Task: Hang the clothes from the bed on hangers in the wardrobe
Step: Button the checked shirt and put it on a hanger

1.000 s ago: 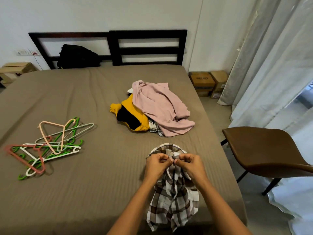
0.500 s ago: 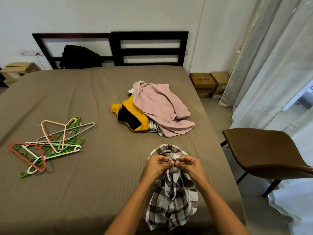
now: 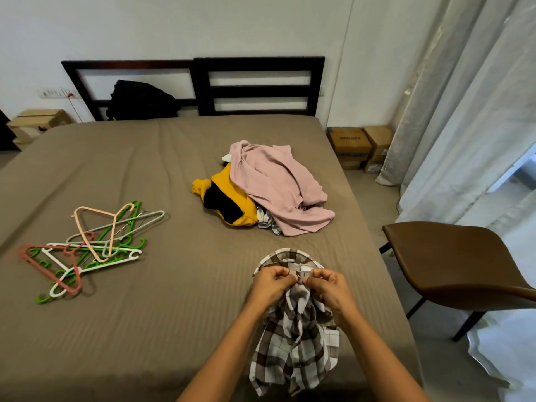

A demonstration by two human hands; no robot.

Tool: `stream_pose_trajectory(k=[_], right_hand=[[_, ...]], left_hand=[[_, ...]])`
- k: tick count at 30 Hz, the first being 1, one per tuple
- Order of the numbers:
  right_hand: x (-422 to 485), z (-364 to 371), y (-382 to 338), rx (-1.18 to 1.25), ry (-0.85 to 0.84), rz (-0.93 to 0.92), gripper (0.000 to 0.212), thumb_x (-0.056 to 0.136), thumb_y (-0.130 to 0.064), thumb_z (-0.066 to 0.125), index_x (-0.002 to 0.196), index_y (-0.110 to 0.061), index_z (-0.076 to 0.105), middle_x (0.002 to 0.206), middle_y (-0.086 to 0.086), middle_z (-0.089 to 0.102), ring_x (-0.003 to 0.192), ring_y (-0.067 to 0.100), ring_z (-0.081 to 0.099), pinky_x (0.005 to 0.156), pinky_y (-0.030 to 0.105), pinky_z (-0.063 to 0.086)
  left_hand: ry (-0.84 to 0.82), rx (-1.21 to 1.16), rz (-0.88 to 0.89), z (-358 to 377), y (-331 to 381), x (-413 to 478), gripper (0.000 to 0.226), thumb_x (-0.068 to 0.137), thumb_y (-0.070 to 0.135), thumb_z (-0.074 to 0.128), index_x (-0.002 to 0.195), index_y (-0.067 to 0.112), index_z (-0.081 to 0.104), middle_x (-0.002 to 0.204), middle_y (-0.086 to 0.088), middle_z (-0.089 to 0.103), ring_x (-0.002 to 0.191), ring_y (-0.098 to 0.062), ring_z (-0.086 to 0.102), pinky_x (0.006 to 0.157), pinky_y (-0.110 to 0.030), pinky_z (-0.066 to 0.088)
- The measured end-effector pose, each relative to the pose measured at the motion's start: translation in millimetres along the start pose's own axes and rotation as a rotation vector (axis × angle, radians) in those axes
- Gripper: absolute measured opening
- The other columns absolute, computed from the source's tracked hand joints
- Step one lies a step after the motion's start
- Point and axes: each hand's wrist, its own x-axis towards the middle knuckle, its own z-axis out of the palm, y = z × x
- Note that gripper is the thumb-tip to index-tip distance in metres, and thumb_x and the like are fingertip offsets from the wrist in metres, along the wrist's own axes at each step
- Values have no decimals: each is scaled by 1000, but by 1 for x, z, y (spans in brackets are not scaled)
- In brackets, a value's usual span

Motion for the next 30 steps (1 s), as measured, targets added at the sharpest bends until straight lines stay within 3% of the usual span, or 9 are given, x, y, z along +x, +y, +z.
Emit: stream_pose_trajectory(k=[6,13,20,25,30], right_hand=[[1,-1,4,-88,21,-53,15,84,1,64,72,-7,69,64,5,66,53,7,57,48,14,42],[0,-3,4,-13,-2,-41,8,83,6,62,79,6,69,64,6,69,56,8,63,53,15,48],[-2,-3,5,-31,6,-56,8,82,8,63,81,4,70,65,5,69,55,3,63,52,12,46],[0,-4,6,-192,13,-123,14,83,3,61,85,-3,74,70,6,70,55,3,61,51,12,44],[6,-3,13,-187,70,-104,14,81,1,63,79,-7,74,70,13,70,58,16,60,53,23,47]], left_hand=[[7,15,20,2,-1,-1,13,83,21,70,88,10,74,67,8,65,54,0,52,54,-19,39],[51,106,69,3,0,-1,10,81,23,71,79,14,74,68,3,69,56,-4,57,55,-23,44],[45,185,112,6,2,-2,11,81,19,72,69,18,71,50,11,58,43,5,49,48,-15,38],[126,294,93,10,1,0,24,79,24,70,64,7,65,45,7,45,40,-2,36,47,-19,33],[155,295,48,13,-1,2,24,76,26,72,57,12,65,47,4,53,42,-6,43,49,-22,36]])
